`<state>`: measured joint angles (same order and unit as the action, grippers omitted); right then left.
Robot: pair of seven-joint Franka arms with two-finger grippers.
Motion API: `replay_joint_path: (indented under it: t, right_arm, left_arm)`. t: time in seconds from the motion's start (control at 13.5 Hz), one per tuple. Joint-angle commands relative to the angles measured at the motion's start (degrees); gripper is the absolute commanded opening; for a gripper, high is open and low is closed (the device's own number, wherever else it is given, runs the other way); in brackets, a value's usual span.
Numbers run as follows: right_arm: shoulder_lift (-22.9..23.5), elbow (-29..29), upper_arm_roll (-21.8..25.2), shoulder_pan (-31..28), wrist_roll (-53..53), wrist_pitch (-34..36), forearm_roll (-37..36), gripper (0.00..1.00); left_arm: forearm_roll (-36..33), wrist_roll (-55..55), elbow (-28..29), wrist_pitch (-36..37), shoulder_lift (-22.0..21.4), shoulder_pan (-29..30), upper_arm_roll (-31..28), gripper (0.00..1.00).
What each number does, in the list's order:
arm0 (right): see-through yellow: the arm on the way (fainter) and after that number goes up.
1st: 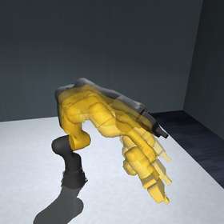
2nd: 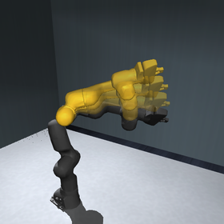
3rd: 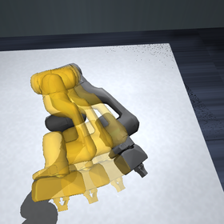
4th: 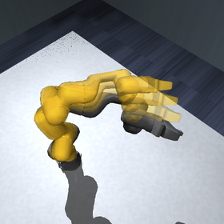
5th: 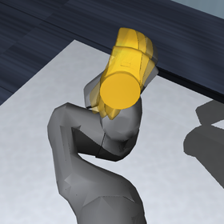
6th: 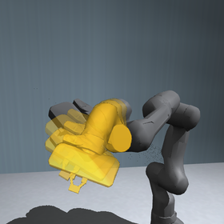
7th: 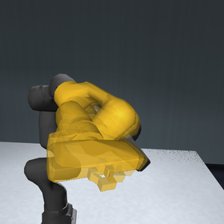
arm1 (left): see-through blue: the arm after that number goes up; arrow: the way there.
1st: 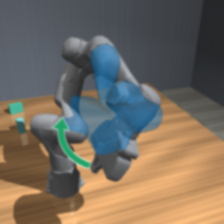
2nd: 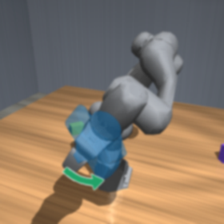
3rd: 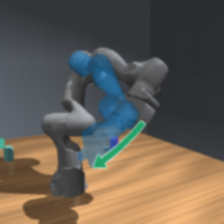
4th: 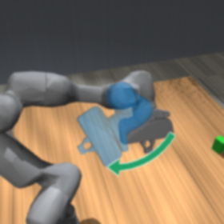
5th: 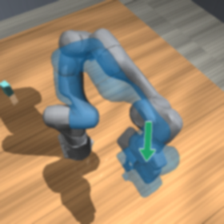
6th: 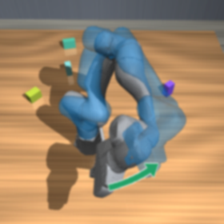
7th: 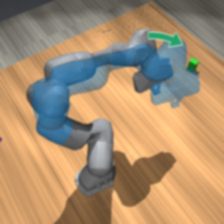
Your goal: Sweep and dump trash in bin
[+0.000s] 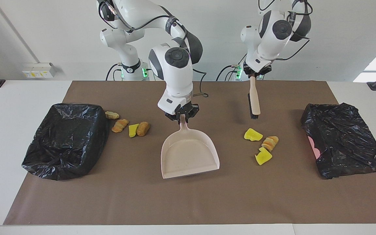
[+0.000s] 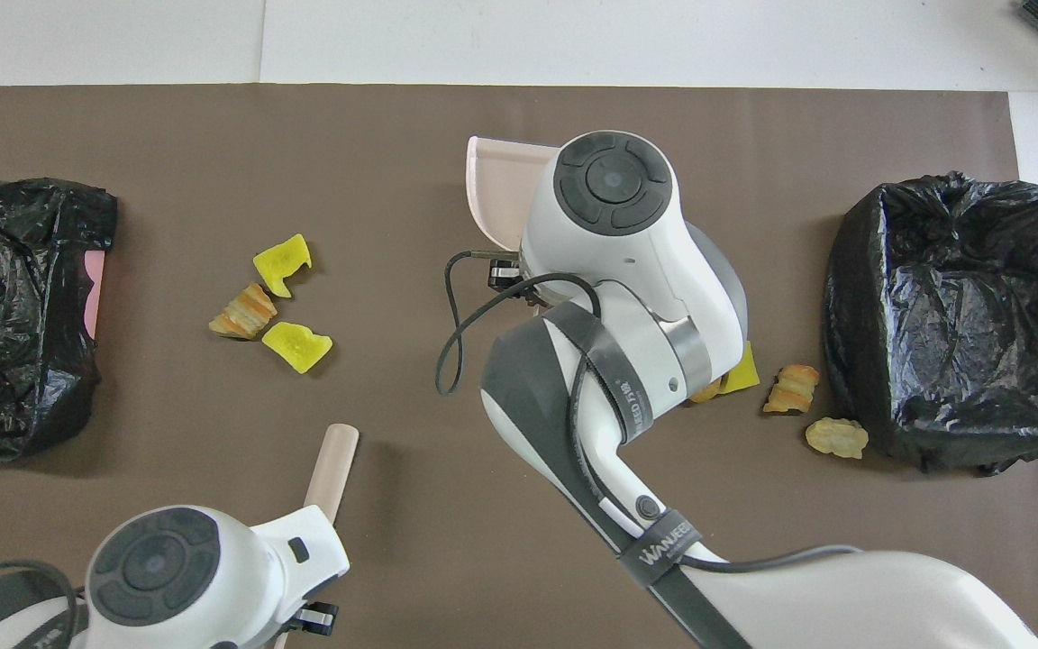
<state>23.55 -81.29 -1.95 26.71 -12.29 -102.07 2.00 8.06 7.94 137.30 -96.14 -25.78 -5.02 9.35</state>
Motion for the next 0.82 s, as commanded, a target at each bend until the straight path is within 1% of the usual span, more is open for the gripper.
replay_joint_path:
  t: [0.0, 0.07, 0.15, 0.22, 0.3, 0.37, 0.45, 0.52, 0.59, 0.74]
  right_arm:
    - [-1.48, -1.77, -0.42, -1.57, 13.39, 2.48, 0.9, 0.0]
    - [-2.09, -2.73, -0.33, -1.92, 18.31, 3.54, 0.64, 0.0]
    - [-2.88, -4.22, -0.33, -2.71, 22.01, 3.9, 0.11, 0.0]
    - [-3.68, -6.23, -0.33, -2.89, 24.75, 3.46, -0.16, 0.0]
    - [-4.73, -8.17, -0.25, -3.07, 28.43, 2.85, -0.51, 0.0]
    - [-5.09, -9.06, -0.24, -3.68, 32.99, 2.67, -1.12, 0.0]
    - [-5.18, -9.24, -0.24, -4.03, 37.91, 3.1, -2.08, 0.0]
    - [-5.18, -9.24, -0.24, -4.03, 43.18, 3.98, -2.96, 0.0]
    - [-5.87, -9.5, -0.24, -4.03, 46.89, 5.73, -4.28, 0.0]
    - [-6.66, -9.94, -0.33, -2.9, 48.24, 8.55, -5.95, 0.0]
  left_arm:
    - [-0.59, -3.88, -4.5, -8.49, 6.52, 8.59, 0.67, 0.0]
    - [-0.67, -5.03, -4.5, -13.15, 7.49, 11.84, 0.67, 0.0]
    - [-2.76, -6.08, -4.59, -16.33, 10.29, 14.49, 0.67, 0.0]
    - [-6.09, -7.05, -4.85, -18.28, 12.23, 15.47, 0.67, 0.0]
    - [-9.25, -7.06, -5.11, -20.82, 15.56, 15.74, 0.67, 0.0]
    - [-11.2, -6.71, -6.07, -22.85, 18.55, 16.09, 0.58, 0.0]
    - [-11.65, -6.01, -7.3, -24.09, 20.84, 16.36, 0.58, 0.0]
    - [-12.09, -5.74, -8.53, -24.01, 22.08, 16.1, 0.67, 0.0]
    - [-14.71, -5.57, -8.63, -23.49, 22.35, 15.23, 0.67, 0.0]
    - [-15.7, -1.2, -8.02, -22.35, 22.7, 13.12, 0.93, 0.0]
